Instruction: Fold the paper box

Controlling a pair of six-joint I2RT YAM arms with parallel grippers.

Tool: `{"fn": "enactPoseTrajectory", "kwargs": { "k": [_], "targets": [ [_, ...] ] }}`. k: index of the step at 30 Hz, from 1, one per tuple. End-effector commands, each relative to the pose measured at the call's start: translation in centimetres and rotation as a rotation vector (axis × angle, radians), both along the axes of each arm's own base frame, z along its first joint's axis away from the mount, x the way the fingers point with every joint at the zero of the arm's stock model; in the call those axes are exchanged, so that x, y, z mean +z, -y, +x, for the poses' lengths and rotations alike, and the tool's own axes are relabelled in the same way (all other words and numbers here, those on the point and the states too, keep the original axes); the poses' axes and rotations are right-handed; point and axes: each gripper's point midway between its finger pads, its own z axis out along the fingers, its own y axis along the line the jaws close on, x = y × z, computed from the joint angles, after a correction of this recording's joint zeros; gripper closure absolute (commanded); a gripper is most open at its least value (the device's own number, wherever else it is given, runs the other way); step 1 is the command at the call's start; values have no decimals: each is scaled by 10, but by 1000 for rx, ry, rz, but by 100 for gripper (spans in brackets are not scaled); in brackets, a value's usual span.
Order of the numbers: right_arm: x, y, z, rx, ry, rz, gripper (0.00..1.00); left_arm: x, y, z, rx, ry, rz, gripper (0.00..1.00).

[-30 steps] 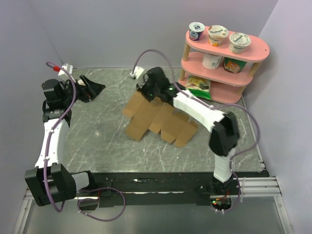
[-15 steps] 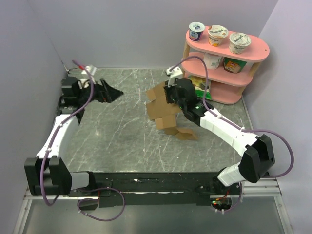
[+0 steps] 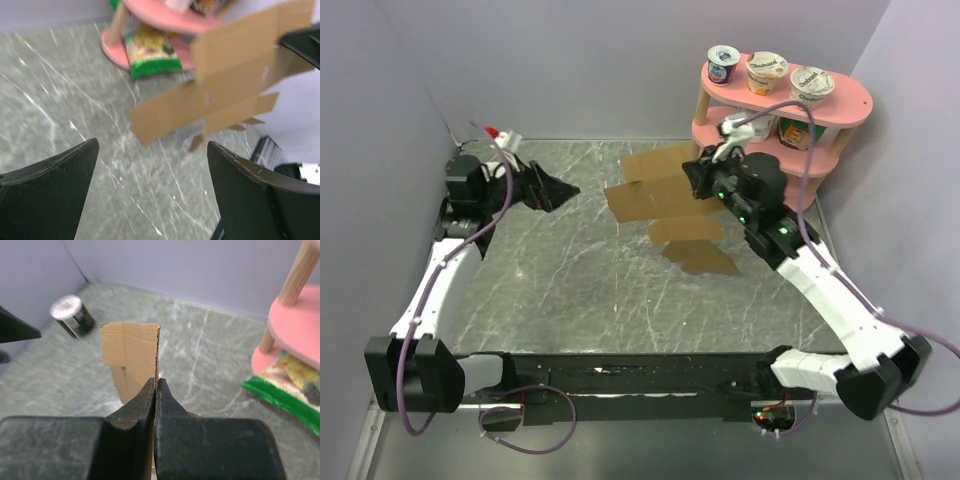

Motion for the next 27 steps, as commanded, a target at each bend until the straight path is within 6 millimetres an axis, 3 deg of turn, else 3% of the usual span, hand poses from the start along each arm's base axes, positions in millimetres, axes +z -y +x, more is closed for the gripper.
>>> {"fn": "enactPoseTrajectory", "kwargs": {
  "k": [1, 5, 10, 11, 15, 16, 17, 18, 19, 22, 23, 27],
  "targets": [
    [51, 11, -38, 37, 63, 93, 100, 62, -21, -5, 49, 149, -48, 4],
    [72, 22, -71, 74, 84, 153, 100, 77, -38, 3, 118, 135, -50, 4],
    [83, 17, -108, 185, 29, 226, 100, 98, -73, 22, 240, 93, -84, 4],
    [85, 12, -122, 237, 7, 273, 100, 100, -75, 23, 241, 85, -87, 4],
    [73, 7, -138, 286, -63, 362, 100, 89, -82, 33, 260, 33, -76, 4],
    [68, 5, -138, 289, -78, 379, 100, 80, -82, 36, 261, 12, -78, 4],
    [46, 1, -136, 281, -137, 404, 100, 76, -82, 36, 256, 2, -80, 4],
    [45, -1, -132, 283, -125, 433, 100, 68, -81, 38, 254, -12, -84, 4],
    [17, -5, -126, 269, -177, 434, 100, 63, -81, 39, 250, -21, -84, 4],
    [-8, -12, -109, 260, -224, 475, 100, 41, -76, 41, 242, -65, -56, 4],
    [-29, -15, -98, 239, -267, 459, 100, 37, -74, 42, 236, -64, -40, 4],
    [-52, -18, -66, 241, -241, 450, 100, 23, -40, 34, 113, -41, 0, 4]
  ]
}}
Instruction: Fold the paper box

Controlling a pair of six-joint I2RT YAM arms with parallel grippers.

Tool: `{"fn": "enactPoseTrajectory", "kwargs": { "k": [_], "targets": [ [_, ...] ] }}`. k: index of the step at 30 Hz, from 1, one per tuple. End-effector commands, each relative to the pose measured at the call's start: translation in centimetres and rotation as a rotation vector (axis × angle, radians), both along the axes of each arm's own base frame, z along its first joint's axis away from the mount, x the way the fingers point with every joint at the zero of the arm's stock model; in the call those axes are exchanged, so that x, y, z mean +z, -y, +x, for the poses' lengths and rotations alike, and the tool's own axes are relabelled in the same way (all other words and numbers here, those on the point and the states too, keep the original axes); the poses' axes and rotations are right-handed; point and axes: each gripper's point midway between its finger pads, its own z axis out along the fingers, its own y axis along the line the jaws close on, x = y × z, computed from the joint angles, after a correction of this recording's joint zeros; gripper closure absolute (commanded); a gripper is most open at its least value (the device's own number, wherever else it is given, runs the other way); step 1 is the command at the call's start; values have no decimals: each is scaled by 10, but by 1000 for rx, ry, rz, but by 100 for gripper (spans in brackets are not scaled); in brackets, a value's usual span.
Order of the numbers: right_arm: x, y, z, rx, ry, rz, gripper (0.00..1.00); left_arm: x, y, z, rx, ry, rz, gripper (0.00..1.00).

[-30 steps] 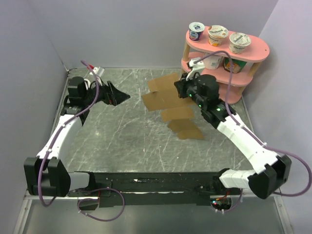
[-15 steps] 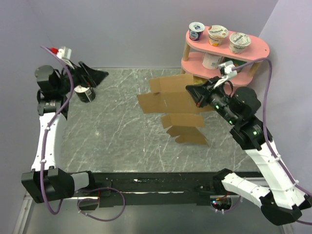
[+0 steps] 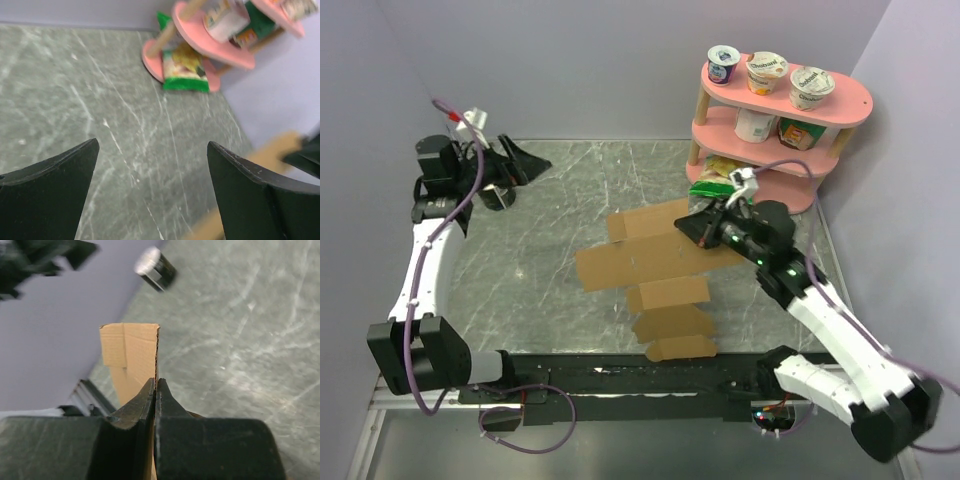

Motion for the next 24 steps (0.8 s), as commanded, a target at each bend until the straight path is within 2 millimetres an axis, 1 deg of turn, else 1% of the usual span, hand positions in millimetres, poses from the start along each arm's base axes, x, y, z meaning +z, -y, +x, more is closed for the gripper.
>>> {"fn": "enactPoseTrajectory", "kwargs": {
  "k": [1, 2, 3, 4, 5, 6, 7, 8, 9, 10, 11, 12, 13, 14, 15, 16, 17, 18, 19, 21, 22, 23, 24],
  "targets": [
    [-2, -8, 32, 15, 76, 72, 100, -5, 38, -13, -150, 51, 40, 4],
    [-3, -11, 42, 18, 105, 80, 100, -6, 52, -17, -194, 60, 44, 4],
    [-6, -10, 49, 12, 121, 82, 100, -14, 54, -17, -211, 57, 56, 4],
    [-26, -9, 58, 1, 103, 60, 100, -19, 69, -22, -254, 51, 61, 4],
    [-18, -10, 64, 5, 167, 74, 100, -26, 84, -28, -300, 41, 67, 4],
    [-23, -11, 67, 10, 183, 69, 100, -38, 91, -28, -323, 25, 79, 4],
    [-40, -13, 72, 20, 179, 42, 100, -44, 96, -28, -330, 15, 86, 4],
    [-43, -16, 73, 43, 198, 43, 100, -52, 104, -28, -343, 1, 94, 4],
    [-39, -17, 75, 49, 243, 51, 100, -66, 106, -25, -350, -35, 108, 4],
    [-50, -18, 78, 55, 234, 45, 100, -74, 109, -23, -354, -54, 116, 4],
    [-53, -19, 78, 69, 248, 46, 100, -81, 114, -23, -365, -71, 124, 4],
    [-47, -21, 76, 94, 295, 63, 100, -95, 117, -22, -377, -99, 135, 4],
    [-58, -22, 75, 105, 279, 66, 100, -100, 120, -22, -387, -111, 143, 4],
    [-60, -20, 76, 108, 284, 71, 100, -104, 124, -23, -401, -118, 152, 4],
    [-56, -21, 74, 130, 314, 85, 100, -113, 124, -23, -404, -134, 166, 4],
    [-64, -20, 75, 135, 294, 89, 100, -115, 124, -22, -405, -136, 170, 4],
    [-65, -17, 77, 132, 294, 95, 100, -116, 124, -24, -413, -138, 165, 4],
    [-66, -17, 76, 149, 295, 97, 100, -121, 125, -25, -416, -153, 162, 4],
    [-68, -17, 77, 152, 289, 101, 100, -122, 127, -26, -429, -151, 150, 4],
    [-70, -17, 79, 159, 288, 96, 100, -128, 137, -37, -501, -185, 101, 0],
    [-71, -17, 81, 159, 288, 88, 100, -130, 141, -40, -521, -194, 94, 4],
    [-72, -18, 82, 160, 286, 84, 100, -130, 147, -43, -548, -192, 103, 10],
    [-72, -17, 83, 157, 285, 80, 100, -140, 149, -41, -542, -216, 121, 12]
  ]
}}
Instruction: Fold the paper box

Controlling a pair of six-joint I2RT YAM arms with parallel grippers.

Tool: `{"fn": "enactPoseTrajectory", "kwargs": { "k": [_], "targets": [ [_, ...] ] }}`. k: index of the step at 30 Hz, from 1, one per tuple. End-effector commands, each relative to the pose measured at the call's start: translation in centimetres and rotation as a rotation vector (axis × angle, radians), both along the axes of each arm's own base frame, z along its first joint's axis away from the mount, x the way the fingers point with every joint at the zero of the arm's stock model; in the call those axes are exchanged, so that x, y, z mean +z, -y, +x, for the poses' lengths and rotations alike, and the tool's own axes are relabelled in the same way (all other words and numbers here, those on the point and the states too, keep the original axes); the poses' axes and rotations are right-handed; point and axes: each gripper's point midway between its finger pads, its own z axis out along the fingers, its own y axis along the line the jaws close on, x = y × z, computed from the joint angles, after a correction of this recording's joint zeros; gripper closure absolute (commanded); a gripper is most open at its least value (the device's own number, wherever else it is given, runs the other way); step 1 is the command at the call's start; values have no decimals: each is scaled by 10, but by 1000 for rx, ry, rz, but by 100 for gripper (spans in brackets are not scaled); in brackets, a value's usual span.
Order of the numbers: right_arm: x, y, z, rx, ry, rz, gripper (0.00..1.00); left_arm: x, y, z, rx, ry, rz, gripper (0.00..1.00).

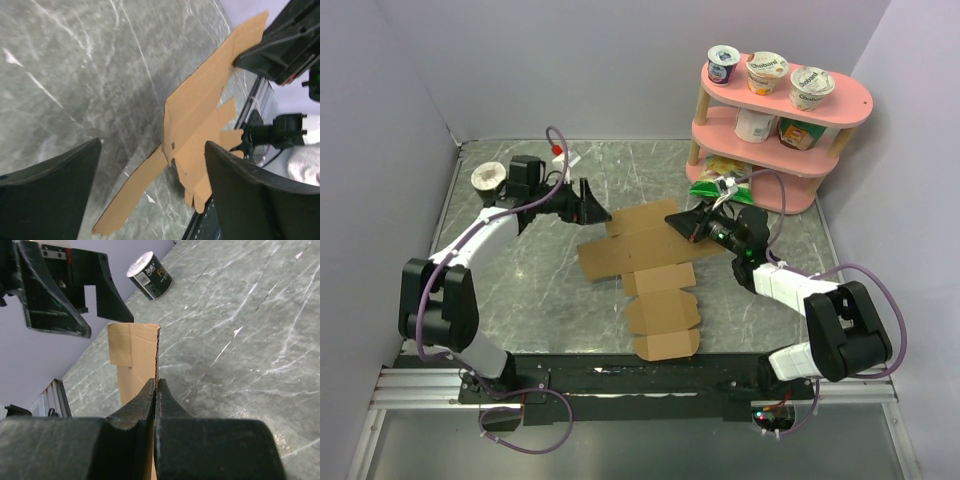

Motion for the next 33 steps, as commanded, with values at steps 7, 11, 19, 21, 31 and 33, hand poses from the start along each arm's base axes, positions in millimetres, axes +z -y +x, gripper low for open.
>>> {"fn": "enactPoseTrajectory", "kwargs": {
  "k": [7, 11, 19, 21, 31, 33],
  "targets": [
    [24, -5, 7, 47, 132, -5, 100, -11, 31, -6, -107, -19, -23, 57],
    [18, -6, 7, 50, 132, -26, 100, -14, 34, -3, -87, 7, 25, 84],
    [13, 9, -5, 15, 159, -173, 17, -8, 29, -4, 7, 246, 271, 99],
    [32, 20, -8, -24, 257, -252, 0, -3, 30, -11, 4, 320, 312, 99],
    [38, 21, -4, 170, 453, -596, 1, -2, 43, -37, -110, 491, 389, 99],
    [40, 15, -1, 208, 527, -617, 1, -3, 45, -41, -122, 501, 398, 99]
  ]
}}
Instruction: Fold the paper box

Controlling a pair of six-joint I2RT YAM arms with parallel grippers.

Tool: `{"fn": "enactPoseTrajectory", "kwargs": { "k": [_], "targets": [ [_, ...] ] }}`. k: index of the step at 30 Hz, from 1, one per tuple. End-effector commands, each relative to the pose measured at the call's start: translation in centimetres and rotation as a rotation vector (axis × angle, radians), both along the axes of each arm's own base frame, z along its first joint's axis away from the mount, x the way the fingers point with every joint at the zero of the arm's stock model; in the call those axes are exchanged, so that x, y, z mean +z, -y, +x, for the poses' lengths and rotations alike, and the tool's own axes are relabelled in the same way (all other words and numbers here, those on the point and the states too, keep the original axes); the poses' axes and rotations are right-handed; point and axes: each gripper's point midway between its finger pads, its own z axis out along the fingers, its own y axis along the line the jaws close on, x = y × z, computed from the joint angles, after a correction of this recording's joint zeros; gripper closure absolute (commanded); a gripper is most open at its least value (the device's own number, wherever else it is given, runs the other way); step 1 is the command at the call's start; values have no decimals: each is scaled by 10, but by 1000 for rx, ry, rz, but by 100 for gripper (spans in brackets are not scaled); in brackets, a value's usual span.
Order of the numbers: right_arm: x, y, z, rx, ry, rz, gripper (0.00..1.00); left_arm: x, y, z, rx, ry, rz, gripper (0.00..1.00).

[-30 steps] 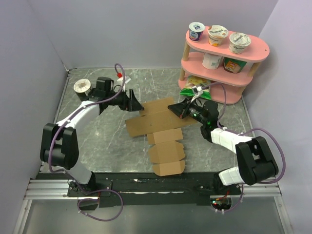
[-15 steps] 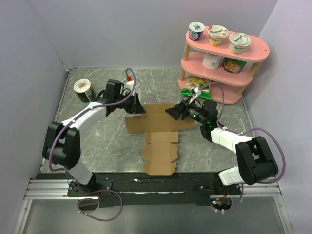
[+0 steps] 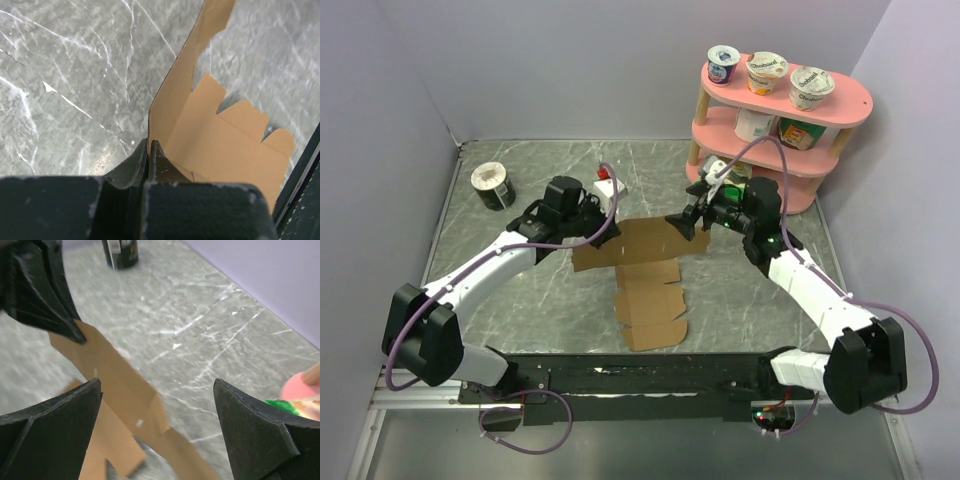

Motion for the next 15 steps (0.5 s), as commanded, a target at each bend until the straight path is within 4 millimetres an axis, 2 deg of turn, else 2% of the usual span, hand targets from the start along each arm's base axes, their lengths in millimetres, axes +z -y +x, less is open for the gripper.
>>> {"fn": "enactPoseTrajectory", "kwargs": {
  "k": [1, 3, 8, 13, 15],
  "targets": [
    [-17, -7, -1, 139, 78, -161, 2, 1, 4, -6, -46, 83, 55, 99],
    [-18, -16, 0, 209, 73, -179, 3, 3, 5, -9, -52, 92, 51, 99],
    [-43, -44, -4, 320, 28, -236, 4, 4, 12, -16, -100, 79, 30, 99],
    [-62, -57, -1, 358, -24, -256, 8, 6, 12, -15, -97, 83, 31, 99],
    [-71, -61, -2, 356, -33, -269, 13, 6, 11, -15, -92, 85, 33, 99]
  ]
}}
